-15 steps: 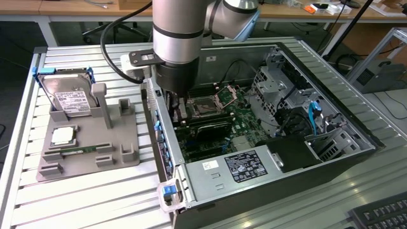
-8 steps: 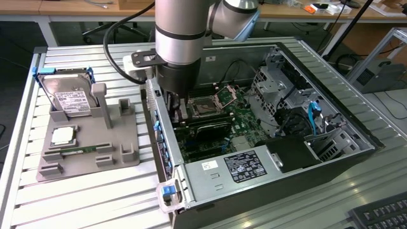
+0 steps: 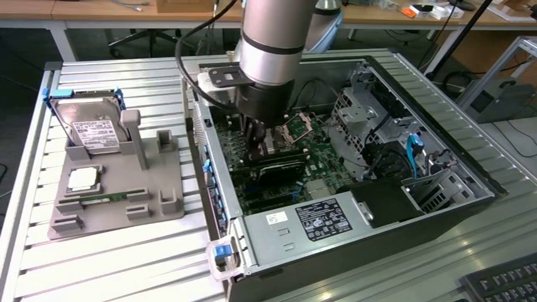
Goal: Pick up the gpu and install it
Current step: 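Press down on the gpu until it lock into place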
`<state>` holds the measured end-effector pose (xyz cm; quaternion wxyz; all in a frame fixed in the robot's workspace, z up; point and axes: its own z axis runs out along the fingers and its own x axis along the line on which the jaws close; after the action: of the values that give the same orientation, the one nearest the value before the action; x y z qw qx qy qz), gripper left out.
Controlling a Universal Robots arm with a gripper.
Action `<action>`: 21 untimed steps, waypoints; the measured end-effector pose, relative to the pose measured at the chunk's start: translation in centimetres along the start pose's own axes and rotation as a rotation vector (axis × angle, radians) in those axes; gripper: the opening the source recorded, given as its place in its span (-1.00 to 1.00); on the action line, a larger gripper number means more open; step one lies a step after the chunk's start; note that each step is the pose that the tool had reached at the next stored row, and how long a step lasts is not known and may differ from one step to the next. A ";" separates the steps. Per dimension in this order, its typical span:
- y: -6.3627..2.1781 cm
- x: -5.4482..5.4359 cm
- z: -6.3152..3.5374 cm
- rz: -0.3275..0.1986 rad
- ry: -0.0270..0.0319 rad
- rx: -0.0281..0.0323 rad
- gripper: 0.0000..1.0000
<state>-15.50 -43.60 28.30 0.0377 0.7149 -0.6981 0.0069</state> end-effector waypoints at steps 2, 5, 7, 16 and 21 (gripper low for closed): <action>-1.11 0.0 0.09 -0.001 -0.0002 -0.0085 -0.79; -3.15 0.1 0.31 -0.002 -0.0005 -0.0251 -0.79; -4.09 0.1 0.39 -0.002 -0.0007 -0.0312 -0.79; -4.62 0.1 0.79 -0.002 -0.0008 -0.0340 -0.79; -4.58 0.1 1.03 -0.002 -0.0005 -0.0342 -0.79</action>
<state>-10.97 -43.62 27.07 0.0497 0.7149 -0.6974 -0.0052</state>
